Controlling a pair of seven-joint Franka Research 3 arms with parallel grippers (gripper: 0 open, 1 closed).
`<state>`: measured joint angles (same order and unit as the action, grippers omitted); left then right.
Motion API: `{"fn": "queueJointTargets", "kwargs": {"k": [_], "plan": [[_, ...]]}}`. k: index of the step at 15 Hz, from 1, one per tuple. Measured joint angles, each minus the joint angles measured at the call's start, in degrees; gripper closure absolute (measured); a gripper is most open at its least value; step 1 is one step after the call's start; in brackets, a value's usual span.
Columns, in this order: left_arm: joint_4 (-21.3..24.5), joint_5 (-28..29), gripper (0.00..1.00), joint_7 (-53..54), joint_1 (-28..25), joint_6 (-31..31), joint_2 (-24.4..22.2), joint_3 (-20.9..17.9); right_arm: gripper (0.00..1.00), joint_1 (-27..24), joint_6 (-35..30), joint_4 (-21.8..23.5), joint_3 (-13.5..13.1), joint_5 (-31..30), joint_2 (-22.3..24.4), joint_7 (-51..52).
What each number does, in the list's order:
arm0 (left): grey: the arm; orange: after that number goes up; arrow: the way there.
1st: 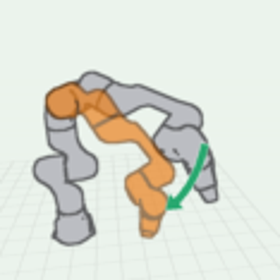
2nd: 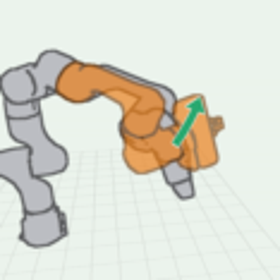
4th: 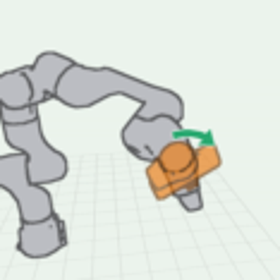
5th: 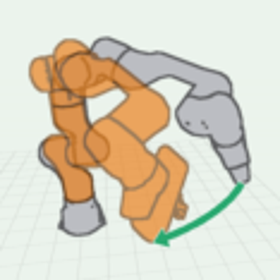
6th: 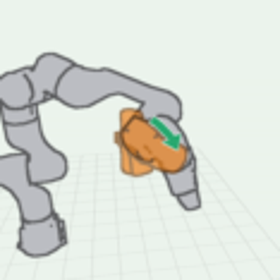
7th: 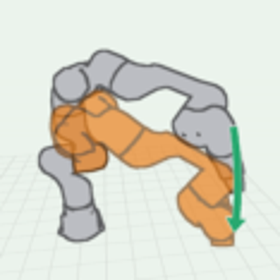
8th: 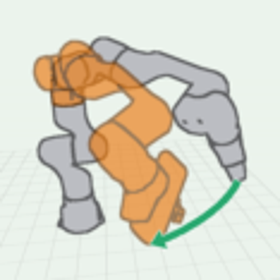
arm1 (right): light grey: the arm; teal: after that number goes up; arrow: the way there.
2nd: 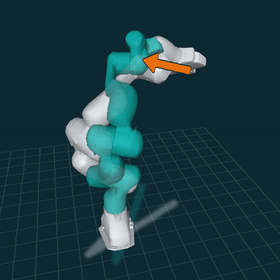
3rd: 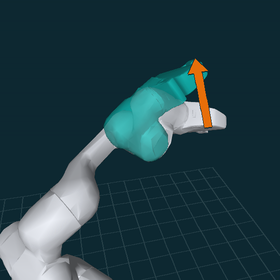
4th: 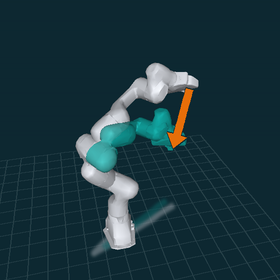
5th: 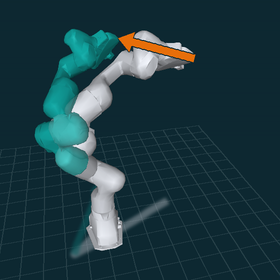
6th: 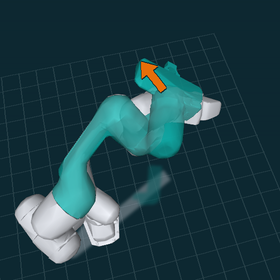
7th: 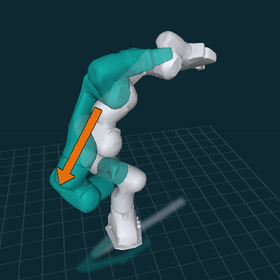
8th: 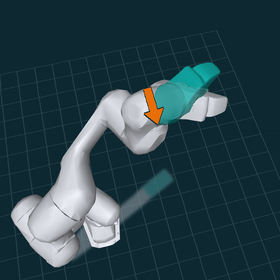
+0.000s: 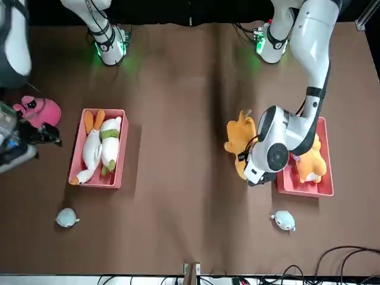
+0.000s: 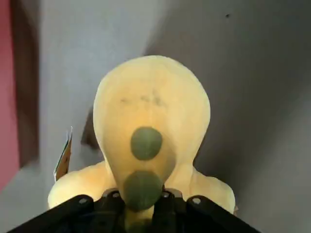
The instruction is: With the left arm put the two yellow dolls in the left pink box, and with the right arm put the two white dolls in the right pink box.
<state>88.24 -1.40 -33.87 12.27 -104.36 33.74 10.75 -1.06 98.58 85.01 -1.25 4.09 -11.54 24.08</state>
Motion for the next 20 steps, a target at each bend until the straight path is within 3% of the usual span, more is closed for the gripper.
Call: {"fn": "queueJointTargets", "kwargs": {"k": [2, 5, 9, 12, 15, 20], "plan": [[-0.12, 1.93, 0.81, 0.04, -0.17, 3.72, -2.16, -0.19, 0.0, -0.16, -3.89, -2.77, -0.13, -0.12, 1.5, -0.16], [-0.23, 9.12, 0.81, 2.84, -1.8, 9.5, -6.13, -0.53, 0.0, -0.36, -9.75, -3.52, -0.16, -2.74, 5.55, -2.27], [-0.21, 12.02, 0.81, 13.13, -8.02, 13.71, -9.13, -0.79, 0.0, -0.49, -12.86, 1.6, -0.87, -4.02, 11.5, -5.88], [0.12, 15.67, 0.81, 15.78, -10.74, 16.62, -9.28, -0.87, 0.0, -0.76, -12.65, 5.19, -1.15, -4.13, 13.27, -10.74], [1.15, 22.92, 0.81, 15.83, -10.53, 18.46, -8.94, -0.81, 0.0, -0.99, -12.34, 5.49, -1.19, -4.13, 13.3, -16.2], [1.5, 27.67, 0.87, 15.12, -10.95, 17.55, -5.41, -0.86, 0.0, -0.98, -12.34, 5.5, -1.06, -4.1, 13.3, -19.13]]}}
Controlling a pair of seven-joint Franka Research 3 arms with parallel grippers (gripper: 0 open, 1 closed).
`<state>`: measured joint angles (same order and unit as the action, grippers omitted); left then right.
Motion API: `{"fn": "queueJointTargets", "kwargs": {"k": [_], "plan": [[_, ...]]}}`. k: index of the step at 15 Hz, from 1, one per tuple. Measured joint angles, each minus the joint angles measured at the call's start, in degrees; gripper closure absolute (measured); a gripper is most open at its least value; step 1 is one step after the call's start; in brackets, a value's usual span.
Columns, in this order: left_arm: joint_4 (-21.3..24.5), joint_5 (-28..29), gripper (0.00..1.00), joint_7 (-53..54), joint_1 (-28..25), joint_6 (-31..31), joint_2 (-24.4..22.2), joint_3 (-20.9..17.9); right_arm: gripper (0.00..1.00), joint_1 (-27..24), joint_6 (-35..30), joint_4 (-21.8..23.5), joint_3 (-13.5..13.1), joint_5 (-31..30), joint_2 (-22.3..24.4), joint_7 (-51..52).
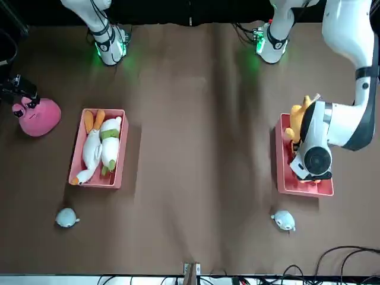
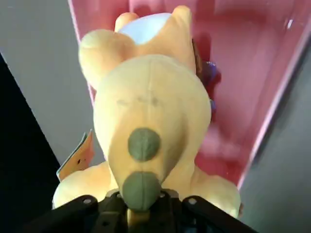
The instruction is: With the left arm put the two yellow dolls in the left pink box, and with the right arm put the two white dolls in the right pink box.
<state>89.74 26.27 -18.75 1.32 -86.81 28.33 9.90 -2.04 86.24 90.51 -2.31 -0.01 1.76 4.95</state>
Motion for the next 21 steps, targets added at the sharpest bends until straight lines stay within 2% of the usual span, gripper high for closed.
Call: {"fn": "queueJointTargets", "kwargs": {"k": [3, 9, 12, 18, 19, 21], "plan": [[0.02, 0.02, 0.87, -0.81, -0.74, -1.86, 2.52, -0.04, 0.0, 0.0, 0.04, 0.0, 0.04, 0.06, 0.0, -0.14], [-0.01, -0.72, 0.85, -4.17, -0.19, -4.76, 3.89, 0.37, 0.0, 0.0, 0.61, -0.12, 0.04, 0.06, 0.0, -0.21], [-0.01, -0.72, 0.66, -4.44, -0.06, -5.17, 4.27, 0.37, 0.0, -0.01, 0.78, -0.64, 0.03, 0.03, 0.0, -0.21], [-1.46, -0.72, 0.07, -4.44, -0.05, -5.32, 3.24, 0.85, 0.01, -0.12, 0.84, -2.37, -0.03, -0.04, 0.0, -0.2], [-1.63, -0.72, 0.0, -4.44, -0.05, -5.38, 2.54, 0.91, 0.01, -0.14, 0.84, -2.37, -0.04, -0.04, -0.01, -0.2], [-1.81, -0.72, 0.0, -4.4, -0.07, -5.41, 0.88, 1.01, 0.01, -0.21, 0.84, -2.37, -0.1, -0.04, -0.01, -0.2]]}}
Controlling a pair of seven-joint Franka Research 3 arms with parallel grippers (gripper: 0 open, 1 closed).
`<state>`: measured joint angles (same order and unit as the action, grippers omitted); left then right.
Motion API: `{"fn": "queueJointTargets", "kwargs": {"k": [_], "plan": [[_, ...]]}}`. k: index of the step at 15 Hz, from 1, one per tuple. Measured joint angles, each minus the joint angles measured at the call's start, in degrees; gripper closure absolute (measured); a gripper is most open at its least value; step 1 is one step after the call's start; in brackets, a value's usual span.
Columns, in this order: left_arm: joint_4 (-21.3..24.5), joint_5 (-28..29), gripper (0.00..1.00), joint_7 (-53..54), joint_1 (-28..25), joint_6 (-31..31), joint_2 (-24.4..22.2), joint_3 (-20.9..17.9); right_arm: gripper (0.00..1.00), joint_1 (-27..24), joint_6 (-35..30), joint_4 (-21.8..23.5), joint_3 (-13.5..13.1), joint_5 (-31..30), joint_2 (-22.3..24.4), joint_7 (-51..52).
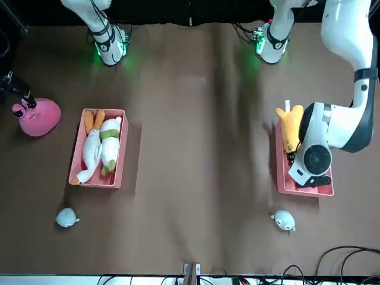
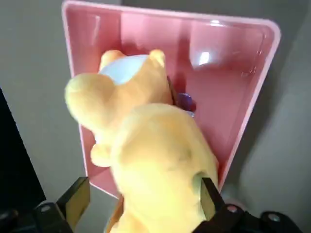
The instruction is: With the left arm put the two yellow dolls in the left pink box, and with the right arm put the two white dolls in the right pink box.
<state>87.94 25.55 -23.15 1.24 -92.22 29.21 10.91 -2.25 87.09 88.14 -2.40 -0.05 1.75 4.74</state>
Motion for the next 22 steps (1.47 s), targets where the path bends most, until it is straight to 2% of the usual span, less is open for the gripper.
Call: {"fn": "queueJointTargets", "kwargs": {"k": [5, 8, 15, 22], "plan": [[-0.25, -0.04, 0.0, 0.2, -0.51, 0.01, -5.32, 0.67, 0.01, 0.12, 0.0, -0.22, 0.57, 0.01, 0.0, 0.0], [-0.34, -2.26, 0.0, 0.21, -1.49, 0.7, -9.22, 0.95, 0.01, 0.1, 0.0, -0.48, 0.53, 0.02, 0.0, 0.0], [-0.38, -16.23, 0.0, 2.34, -8.85, 2.08, -16.67, 1.1, 0.01, 0.2, 0.0, -0.57, 0.77, 0.09, 0.0, 0.0], [-0.33, -17.0, 0.0, 1.88, -8.63, 5.93, -22.13, 5.88, 0.01, 0.23, 0.01, -0.58, 0.86, 0.16, 0.0, 0.0]]}}
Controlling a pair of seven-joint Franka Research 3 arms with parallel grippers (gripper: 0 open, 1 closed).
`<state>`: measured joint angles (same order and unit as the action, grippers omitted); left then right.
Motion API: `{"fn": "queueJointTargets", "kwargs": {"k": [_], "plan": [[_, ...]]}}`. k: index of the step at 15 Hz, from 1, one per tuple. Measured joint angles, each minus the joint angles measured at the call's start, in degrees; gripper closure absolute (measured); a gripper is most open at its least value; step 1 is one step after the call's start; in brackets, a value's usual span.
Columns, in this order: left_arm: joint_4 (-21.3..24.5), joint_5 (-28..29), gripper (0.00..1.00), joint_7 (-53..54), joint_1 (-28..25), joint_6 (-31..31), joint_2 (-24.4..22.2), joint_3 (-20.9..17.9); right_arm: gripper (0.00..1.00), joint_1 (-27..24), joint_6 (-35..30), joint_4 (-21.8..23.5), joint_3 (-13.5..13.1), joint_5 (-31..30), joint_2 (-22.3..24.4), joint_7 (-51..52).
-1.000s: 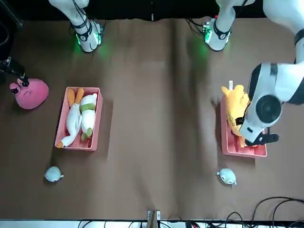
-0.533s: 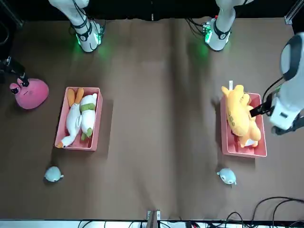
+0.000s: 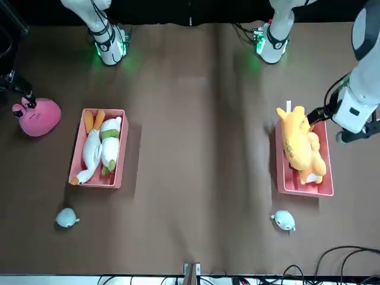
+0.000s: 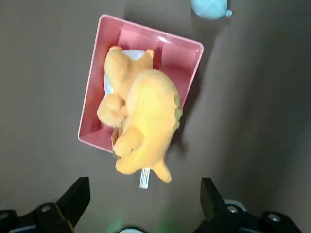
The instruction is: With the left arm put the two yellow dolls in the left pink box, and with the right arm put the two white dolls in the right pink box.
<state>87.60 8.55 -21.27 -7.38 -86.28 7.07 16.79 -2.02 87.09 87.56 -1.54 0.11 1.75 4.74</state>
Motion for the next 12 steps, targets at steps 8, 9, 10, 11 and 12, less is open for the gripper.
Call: {"fn": "queueJointTargets", "kwargs": {"k": [8, 9, 10, 11, 12], "plan": [[0.3, 0.0, 0.0, 0.37, -0.19, 1.25, -1.01, 0.3, 0.01, 0.0, 0.0, 0.0, 0.01, 0.0, 0.0, 0.0], [0.28, 0.0, 0.0, 0.37, -0.17, 1.25, -1.21, 0.3, 0.01, 0.0, 0.0, 0.0, 0.01, 0.0, 0.0, 0.0], [0.29, 0.0, 0.0, 0.43, -0.1, 1.33, -1.59, 0.31, 0.01, 0.0, 0.0, 0.0, 0.01, 0.0, 0.0, 0.0], [0.29, 0.0, 0.0, 1.03, 0.08, 2.23, -2.19, 0.31, 0.01, 0.0, 0.0, 0.0, 0.01, 0.0, 0.0, 0.0], [0.29, -0.1, 0.0, 2.2, 0.44, 3.73, -2.85, 0.19, 0.01, 0.0, 0.0, 0.0, 0.01, 0.0, 0.0, 0.0]]}}
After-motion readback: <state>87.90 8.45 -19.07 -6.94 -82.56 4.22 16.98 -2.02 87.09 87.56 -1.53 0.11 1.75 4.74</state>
